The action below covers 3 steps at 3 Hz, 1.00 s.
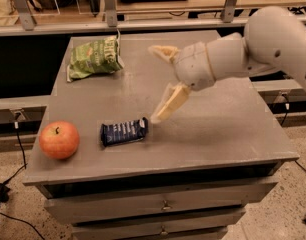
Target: Move rxbar blueberry near apple
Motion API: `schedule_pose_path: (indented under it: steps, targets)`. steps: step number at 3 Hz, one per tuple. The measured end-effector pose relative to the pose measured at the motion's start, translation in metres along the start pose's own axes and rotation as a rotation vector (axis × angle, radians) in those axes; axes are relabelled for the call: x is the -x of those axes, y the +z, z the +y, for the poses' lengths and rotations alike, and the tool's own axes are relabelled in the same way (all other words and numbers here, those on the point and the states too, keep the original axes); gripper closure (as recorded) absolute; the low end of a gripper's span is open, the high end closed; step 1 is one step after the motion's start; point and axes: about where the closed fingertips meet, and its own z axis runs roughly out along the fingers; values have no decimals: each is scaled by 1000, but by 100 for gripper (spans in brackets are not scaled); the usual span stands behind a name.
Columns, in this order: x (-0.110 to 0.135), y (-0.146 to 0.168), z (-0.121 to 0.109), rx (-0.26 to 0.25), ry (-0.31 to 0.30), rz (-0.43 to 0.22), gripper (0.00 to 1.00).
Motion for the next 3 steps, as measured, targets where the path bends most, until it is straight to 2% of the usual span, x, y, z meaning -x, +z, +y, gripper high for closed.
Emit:
schedule_pose_path:
  steps: [1,2,3]
  targets:
    - [13,-46,-55,-97,-15,-9,0]
    - [35,-80,-84,-180,-53,-29,0]
    - [35,-80,-84,-180,-53,-29,0]
